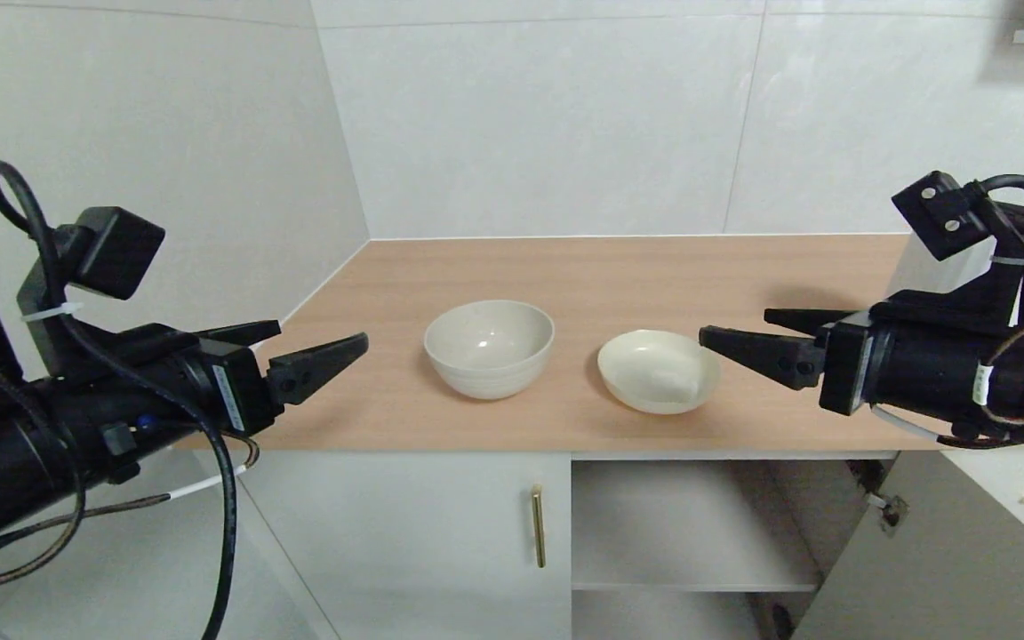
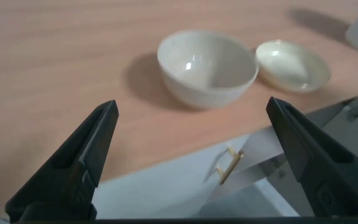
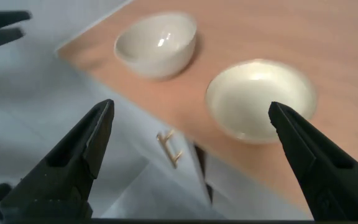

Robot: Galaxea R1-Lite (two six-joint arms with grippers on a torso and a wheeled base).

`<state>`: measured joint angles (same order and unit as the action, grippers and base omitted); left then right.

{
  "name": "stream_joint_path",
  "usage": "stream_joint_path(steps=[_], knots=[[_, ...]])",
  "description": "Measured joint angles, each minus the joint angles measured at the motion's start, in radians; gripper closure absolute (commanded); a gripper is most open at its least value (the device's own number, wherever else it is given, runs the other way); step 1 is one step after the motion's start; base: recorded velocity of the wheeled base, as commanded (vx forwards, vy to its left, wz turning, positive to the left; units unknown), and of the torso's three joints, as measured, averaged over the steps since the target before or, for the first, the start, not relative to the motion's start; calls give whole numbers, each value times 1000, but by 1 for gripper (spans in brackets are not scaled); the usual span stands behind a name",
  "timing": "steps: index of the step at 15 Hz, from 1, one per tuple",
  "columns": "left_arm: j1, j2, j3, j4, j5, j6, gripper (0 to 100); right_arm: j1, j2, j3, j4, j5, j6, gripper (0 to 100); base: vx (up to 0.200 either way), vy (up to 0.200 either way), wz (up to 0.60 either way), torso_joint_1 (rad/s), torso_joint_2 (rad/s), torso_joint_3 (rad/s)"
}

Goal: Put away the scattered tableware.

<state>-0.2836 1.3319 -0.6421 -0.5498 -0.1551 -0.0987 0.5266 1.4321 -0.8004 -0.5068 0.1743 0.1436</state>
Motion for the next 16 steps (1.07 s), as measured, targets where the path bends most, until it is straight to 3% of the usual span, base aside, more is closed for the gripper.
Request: stream_joint_path(steps=[4,7,9,11,13,16], knots=[[1,51,-76,21,8,-3,0,-37,80,-68,-67,-10,3,0,0,0,0,46,-124,-77],[3,136,-229,216,66,-9,0,-61,185,-305,135,-127,36,0,0,0,0,0,0,0],[3,195,-330,369,117,-61,0,-70,259,-440,311,-244,158,0,0,0,0,0,0,0],[3,265,-428,438,165,-115,0,-84,298,-491,327,-263,176,0,0,0,0,0,0,0],[3,327,-510,463,225,-130,0,-89,316,-499,328,-265,177,0,0,0,0,0,0,0],[0,409,-572,471,238,-138,0,-89,343,-499,330,-277,177,0,0,0,0,0,0,0]])
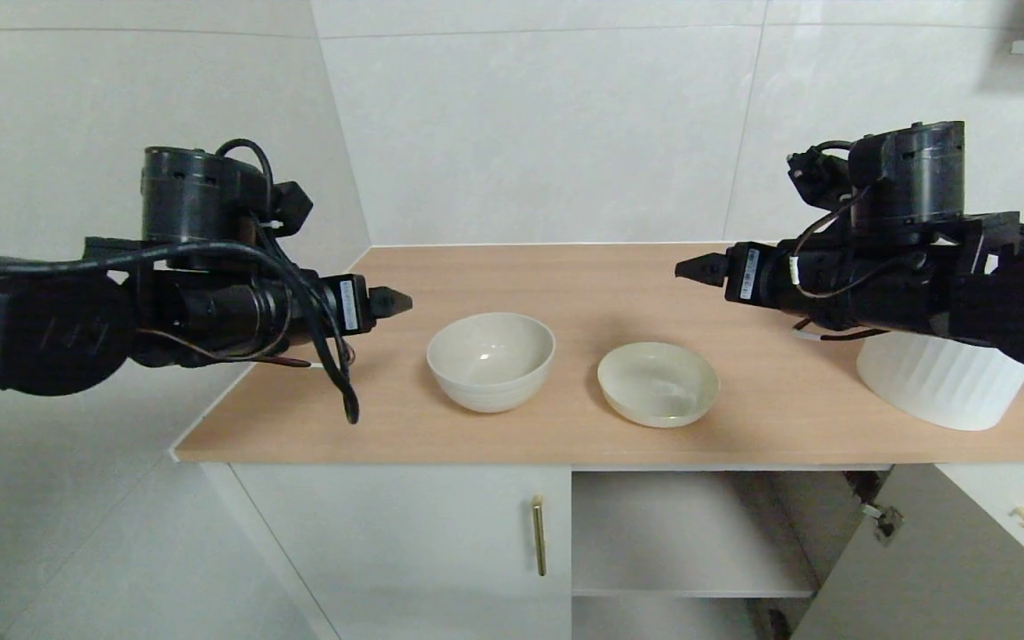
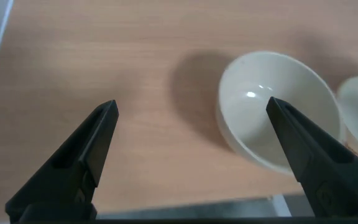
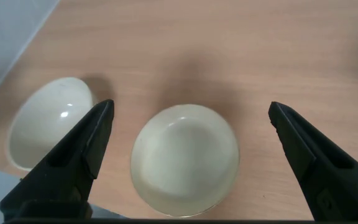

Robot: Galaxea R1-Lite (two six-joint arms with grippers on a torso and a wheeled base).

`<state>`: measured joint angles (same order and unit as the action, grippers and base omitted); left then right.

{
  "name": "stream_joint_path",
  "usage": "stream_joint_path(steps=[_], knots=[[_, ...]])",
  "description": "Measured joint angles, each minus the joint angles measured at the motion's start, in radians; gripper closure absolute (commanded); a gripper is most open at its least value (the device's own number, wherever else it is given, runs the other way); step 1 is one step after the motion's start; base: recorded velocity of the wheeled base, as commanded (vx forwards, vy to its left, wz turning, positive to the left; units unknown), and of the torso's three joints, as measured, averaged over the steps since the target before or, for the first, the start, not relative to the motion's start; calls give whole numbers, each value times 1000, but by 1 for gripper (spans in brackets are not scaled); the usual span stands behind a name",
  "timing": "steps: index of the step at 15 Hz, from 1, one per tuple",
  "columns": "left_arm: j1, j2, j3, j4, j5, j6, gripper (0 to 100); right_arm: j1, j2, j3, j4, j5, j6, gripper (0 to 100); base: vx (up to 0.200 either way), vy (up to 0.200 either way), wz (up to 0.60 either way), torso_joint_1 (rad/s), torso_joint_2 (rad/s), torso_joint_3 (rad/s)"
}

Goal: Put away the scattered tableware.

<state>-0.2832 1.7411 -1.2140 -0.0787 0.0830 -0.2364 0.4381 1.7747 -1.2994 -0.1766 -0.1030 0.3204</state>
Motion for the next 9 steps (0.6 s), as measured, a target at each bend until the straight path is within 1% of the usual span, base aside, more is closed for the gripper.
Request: stream_joint_path(steps=[1,2,3,5,6,7,8,9], knots=[[-9,25,-6,1,2,-14,0,0,12,0,0,-23,-2,0,0,0,0,0,0,0],[-25,54,-14,0,10,-45,0,1,25,0,0,-50,-5,0,0,0,0,0,0,0],[-39,79,-24,1,29,-64,0,3,38,0,0,-74,-12,0,0,0,0,0,0,0],[-65,128,-44,26,80,-74,0,11,58,-2,1,-87,-29,0,0,0,0,0,0,0],[-76,149,-55,33,97,-79,0,16,63,-2,1,-87,-29,0,0,0,0,0,0,0],[-82,164,-62,33,102,-81,0,18,66,-2,0,-87,-29,0,0,0,0,0,0,0],[-90,177,-73,34,110,-108,0,21,68,-2,1,-89,-29,0,0,0,0,0,0,0],[-96,187,-82,34,114,-120,0,23,69,-1,0,-89,-29,0,0,0,0,0,0,0]])
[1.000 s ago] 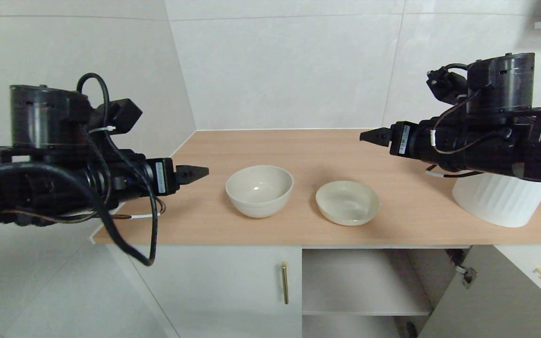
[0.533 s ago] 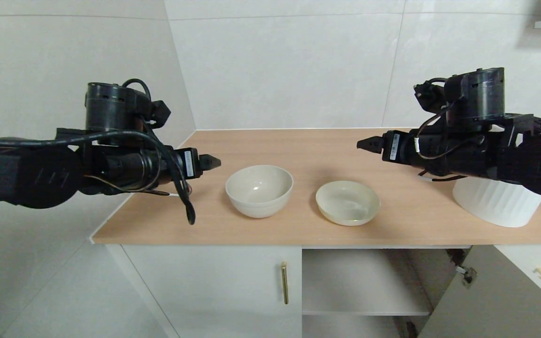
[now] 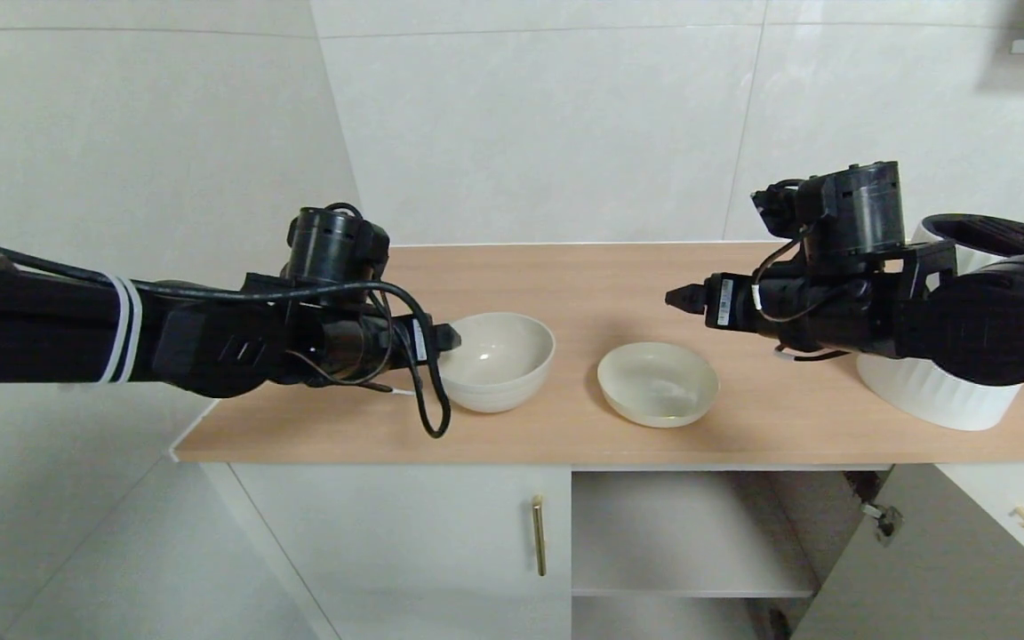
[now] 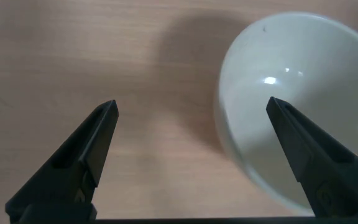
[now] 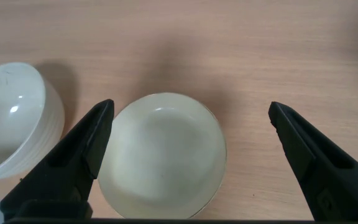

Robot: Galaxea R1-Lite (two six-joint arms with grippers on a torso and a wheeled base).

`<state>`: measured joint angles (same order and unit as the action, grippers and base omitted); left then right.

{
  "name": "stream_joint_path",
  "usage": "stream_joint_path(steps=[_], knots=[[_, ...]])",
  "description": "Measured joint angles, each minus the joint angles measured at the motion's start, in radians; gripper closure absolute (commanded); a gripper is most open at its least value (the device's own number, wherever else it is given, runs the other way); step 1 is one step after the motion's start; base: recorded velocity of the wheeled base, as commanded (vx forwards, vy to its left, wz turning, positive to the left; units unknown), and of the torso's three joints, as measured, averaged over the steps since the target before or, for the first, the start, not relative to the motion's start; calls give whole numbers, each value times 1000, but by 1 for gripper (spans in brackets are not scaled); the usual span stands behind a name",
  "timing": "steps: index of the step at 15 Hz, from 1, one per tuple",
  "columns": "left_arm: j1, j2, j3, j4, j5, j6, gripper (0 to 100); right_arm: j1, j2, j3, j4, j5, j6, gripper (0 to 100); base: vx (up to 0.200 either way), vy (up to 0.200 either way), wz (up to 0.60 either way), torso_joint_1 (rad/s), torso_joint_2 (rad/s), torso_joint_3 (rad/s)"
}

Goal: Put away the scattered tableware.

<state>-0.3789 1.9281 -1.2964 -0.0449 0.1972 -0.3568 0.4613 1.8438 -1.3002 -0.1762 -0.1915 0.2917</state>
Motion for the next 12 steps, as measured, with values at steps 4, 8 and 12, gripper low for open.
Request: stream_joint_path(steps=[4,8,12], knots=[[-10,22,-11,-1,0,-2,100,1,1,1,0,0,0,0,0,0,0,0,0,0],[-28,35,-11,1,-3,-3,100,1,0,1,0,0,0,0,0,0,0,0,0,0],[-30,22,-6,4,0,-3,100,1,-3,-5,92,0,0,0,0,0,0,0,0,0]])
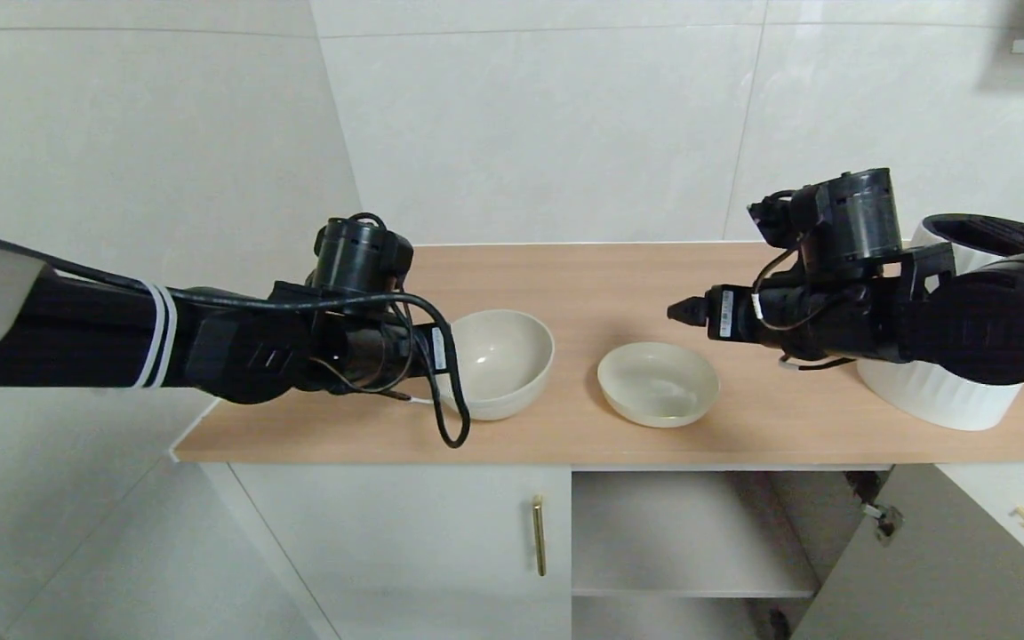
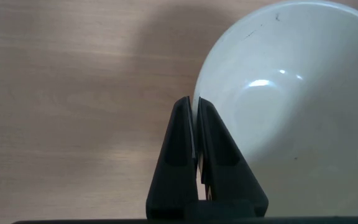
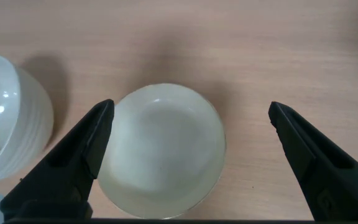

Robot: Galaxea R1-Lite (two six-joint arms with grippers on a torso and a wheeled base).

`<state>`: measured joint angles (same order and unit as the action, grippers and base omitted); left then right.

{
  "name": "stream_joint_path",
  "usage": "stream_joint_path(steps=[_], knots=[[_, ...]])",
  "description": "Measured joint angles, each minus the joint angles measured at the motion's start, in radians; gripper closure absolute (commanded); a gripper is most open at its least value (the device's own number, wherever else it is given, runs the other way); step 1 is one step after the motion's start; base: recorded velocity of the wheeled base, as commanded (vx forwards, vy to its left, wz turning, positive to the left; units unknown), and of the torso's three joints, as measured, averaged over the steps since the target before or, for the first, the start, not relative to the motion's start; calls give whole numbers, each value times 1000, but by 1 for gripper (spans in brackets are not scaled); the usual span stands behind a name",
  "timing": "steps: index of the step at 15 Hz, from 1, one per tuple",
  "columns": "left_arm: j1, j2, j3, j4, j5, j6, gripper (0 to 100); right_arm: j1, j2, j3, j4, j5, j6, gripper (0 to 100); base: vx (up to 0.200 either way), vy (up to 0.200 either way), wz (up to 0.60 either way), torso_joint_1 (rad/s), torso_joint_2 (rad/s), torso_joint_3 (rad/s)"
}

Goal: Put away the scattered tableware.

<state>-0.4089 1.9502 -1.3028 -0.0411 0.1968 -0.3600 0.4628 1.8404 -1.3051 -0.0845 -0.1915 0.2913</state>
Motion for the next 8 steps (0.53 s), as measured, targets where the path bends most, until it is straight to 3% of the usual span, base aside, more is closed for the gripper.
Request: stream_joint_path(steps=[5,8], knots=[[3,-167,42,2,-3,-8,100,0,30,-117,330,-2,1,0,0,0,0,0,0,0],[11,-261,58,2,-6,-9,100,0,85,-162,355,-36,3,0,0,0,0,0,0,0]])
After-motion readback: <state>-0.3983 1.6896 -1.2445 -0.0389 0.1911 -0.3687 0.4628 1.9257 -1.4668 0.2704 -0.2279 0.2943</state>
